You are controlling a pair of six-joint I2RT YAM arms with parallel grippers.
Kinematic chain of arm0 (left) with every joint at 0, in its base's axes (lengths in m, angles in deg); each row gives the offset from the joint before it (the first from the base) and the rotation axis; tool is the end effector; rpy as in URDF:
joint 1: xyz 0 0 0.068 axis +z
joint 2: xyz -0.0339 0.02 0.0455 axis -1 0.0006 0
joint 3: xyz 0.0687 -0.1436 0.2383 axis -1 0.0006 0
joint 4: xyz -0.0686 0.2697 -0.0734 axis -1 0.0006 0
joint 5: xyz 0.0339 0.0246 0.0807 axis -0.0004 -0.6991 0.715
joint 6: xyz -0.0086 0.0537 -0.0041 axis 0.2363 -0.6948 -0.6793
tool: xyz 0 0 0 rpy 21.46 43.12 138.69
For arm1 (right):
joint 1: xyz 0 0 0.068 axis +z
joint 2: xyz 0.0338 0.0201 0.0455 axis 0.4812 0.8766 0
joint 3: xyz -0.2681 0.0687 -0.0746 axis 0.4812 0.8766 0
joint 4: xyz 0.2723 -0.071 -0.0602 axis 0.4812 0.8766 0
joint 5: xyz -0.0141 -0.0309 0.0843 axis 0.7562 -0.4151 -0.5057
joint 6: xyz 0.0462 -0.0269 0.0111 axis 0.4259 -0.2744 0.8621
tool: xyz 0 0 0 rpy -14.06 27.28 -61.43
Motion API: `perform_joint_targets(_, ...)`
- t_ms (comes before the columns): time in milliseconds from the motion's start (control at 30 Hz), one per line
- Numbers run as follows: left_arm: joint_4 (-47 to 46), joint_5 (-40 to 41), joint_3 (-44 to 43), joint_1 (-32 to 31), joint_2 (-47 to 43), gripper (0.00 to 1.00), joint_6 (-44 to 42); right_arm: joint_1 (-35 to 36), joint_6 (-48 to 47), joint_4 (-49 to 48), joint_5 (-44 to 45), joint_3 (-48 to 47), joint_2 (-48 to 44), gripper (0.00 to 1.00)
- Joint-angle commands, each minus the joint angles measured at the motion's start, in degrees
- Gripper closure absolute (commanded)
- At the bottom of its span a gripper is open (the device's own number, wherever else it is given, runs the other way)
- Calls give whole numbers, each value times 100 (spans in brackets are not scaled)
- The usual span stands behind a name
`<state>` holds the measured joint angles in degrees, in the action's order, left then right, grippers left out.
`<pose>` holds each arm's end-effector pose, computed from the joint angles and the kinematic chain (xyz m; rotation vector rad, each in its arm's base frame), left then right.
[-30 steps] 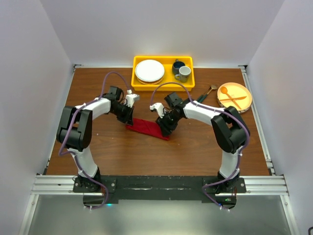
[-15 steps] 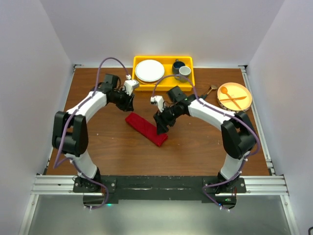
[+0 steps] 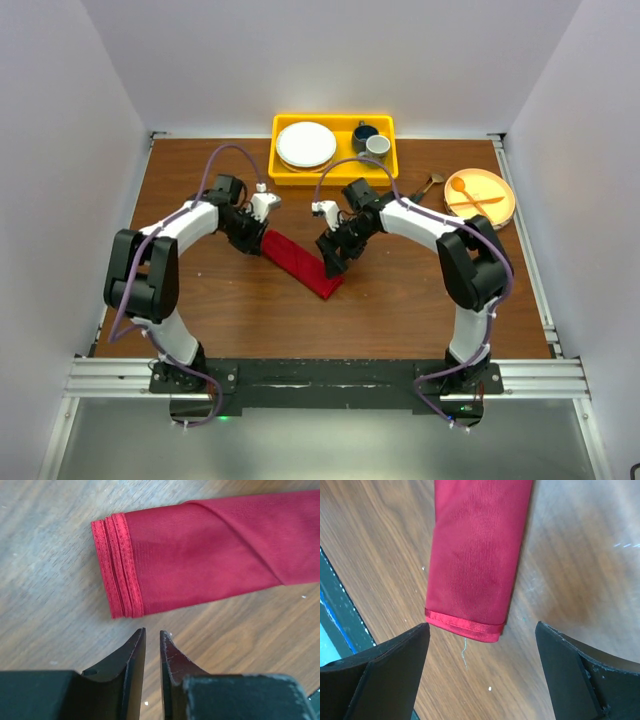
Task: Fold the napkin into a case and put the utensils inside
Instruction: Rotate the square-folded napkin at the center of the board, then pick up the spoon from the corner of the board.
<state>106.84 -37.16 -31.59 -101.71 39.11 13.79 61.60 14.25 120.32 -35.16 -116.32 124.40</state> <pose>0.3431 -0.0862 0.1798 0.8520 2.5822 -0.5257 0.3332 0.2388 0.1813 -1.2376 2.4473 0.8860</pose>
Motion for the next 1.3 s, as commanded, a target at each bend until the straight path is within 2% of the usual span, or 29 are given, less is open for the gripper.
perform_joint_targets(0,-338,70,-187,-90,320,78,62,47,2,-78,-422,164,67,7)
perform_joint_targets(333,-647,-70,-1548,-459,1664,79,387,916,968,-1010,-880,561,181,6)
perform_joint_targets(533,-778,-396,-1217,-478,1490,78,476,856,785,-652,-643,552,-186,4)
perform_joint_targets(600,-796,-500,-1164,-460,1297,73,502,699,732,-536,-564,526,-554,3)
perform_joint_targets(733,-1181,-642,-927,-259,622,62,555,-205,574,-291,13,141,-1372,2)
perform_joint_targets(767,-1261,-633,-918,-180,254,52,572,-330,565,-272,173,34,-1565,2)
perform_joint_targets(800,-1496,-624,-918,-13,42,47,590,-575,556,-246,366,-71,-1715,2)
perform_joint_targets(900,-2259,-396,-760,329,-898,0,966,-962,660,-324,1297,-371,-2269,2)
perform_joint_targets(933,-2446,-352,-751,409,-1292,0,1081,-1051,940,-542,1578,-371,-2462,2)
perform_joint_targets(967,-2587,-326,-759,488,-1435,0,1221,-1095,1082,-658,2355,-362,-2507,2)
perform_joint_targets(1067,-2852,-160,-979,718,-1612,0,1968,-1288,1400,-782,3302,-476,-2272,3)
perform_joint_targets(1100,-2913,-80,-1005,718,-1647,0,2266,-1428,1765,-756,3843,-546,-2149,5)
perform_joint_targets(1233,-3195,-308,-891,718,-1788,0,2488,-1833,2339,-922,4340,-836,-1560,13)
perform_joint_targets(1267,-3204,-404,-900,726,-1780,0,2549,-1877,2418,-966,4480,-872,-1341,21)
